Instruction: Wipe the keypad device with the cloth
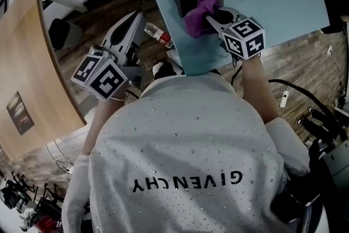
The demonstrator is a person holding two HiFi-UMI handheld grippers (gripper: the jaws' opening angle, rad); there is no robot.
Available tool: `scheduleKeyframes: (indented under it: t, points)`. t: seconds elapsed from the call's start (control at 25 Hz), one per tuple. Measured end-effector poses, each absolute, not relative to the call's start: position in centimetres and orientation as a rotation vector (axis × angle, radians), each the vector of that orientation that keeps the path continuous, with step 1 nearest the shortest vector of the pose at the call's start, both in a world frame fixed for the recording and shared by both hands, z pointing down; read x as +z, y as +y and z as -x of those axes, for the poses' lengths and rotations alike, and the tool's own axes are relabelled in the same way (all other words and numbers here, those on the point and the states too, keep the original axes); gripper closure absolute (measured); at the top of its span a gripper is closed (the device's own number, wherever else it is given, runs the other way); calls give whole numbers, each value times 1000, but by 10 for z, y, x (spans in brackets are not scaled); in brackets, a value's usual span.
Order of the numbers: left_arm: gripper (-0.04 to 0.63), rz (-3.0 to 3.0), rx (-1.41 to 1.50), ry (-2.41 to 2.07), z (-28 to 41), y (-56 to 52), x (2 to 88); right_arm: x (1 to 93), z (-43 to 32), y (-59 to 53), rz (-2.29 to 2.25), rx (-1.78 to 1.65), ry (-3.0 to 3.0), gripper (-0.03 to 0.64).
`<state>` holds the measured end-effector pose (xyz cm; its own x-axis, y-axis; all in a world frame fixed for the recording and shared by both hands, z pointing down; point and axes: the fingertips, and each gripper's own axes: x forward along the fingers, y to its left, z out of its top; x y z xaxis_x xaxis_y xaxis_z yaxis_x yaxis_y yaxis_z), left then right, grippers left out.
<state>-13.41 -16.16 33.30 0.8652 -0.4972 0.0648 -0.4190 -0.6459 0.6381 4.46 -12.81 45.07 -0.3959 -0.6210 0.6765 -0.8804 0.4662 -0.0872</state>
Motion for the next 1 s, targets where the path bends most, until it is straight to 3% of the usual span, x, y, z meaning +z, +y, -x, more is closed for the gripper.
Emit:
scheduleKeyframes:
  t: [0.64, 1.0]
  points:
    - [595, -2352, -150, -673, 147, -157, 340, 450, -137, -139, -1887, 706, -1876, 546]
    - [595, -2335, -189, -711, 161, -158, 339, 357, 12, -180, -1319, 456, -2440, 551]
